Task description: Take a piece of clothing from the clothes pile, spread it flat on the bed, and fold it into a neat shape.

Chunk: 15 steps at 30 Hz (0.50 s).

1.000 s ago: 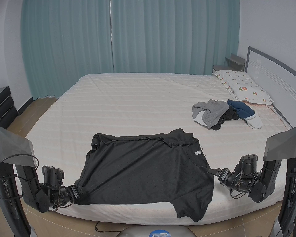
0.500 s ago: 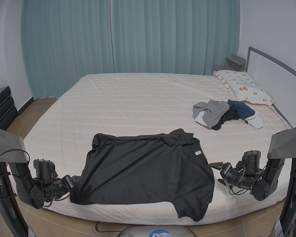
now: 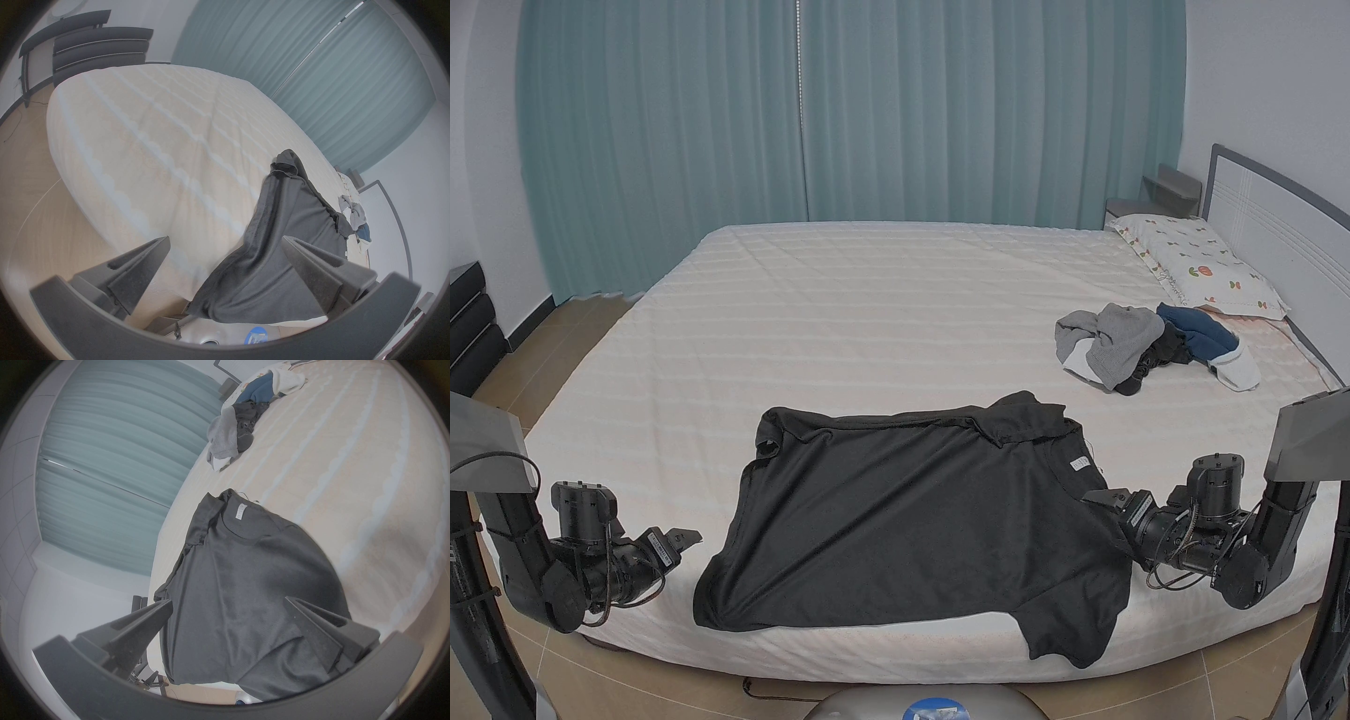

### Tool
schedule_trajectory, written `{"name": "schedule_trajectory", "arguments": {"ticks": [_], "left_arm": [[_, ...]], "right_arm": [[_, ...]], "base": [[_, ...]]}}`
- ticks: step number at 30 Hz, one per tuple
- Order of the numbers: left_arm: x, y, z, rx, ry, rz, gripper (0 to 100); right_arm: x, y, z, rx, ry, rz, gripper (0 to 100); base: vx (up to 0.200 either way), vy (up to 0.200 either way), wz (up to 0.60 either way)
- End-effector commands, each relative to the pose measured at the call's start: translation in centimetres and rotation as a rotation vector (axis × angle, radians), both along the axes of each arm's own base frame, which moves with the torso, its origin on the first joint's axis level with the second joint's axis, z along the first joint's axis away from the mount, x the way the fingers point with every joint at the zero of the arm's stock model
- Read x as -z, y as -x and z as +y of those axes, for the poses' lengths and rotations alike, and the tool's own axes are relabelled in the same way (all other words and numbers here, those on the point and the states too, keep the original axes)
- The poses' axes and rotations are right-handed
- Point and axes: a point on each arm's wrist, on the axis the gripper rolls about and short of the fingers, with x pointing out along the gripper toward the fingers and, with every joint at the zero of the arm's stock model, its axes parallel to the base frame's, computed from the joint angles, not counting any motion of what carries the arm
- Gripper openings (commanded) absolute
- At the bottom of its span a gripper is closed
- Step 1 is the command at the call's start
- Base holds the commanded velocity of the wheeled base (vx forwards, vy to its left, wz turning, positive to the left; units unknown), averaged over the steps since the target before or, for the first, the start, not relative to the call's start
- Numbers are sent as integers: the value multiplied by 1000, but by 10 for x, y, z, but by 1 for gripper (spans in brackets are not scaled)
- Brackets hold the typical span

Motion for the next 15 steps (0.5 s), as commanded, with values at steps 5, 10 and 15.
{"name": "schedule_trajectory", "arguments": {"ticks": [5, 10, 15], "left_arm": [[-5, 0, -7, 15, 12, -18, 100], [-6, -2, -9, 0, 38, -26, 100], [-28, -9, -24, -25, 144, -101, 100]], "right_arm": [[-4, -1, 0, 3, -6, -40, 100], [-3, -1, 1, 2, -5, -37, 100], [-1, -1, -1, 3, -7, -29, 100]], "base": [[200, 0, 0], [200, 0, 0], [0, 0, 0]]}}
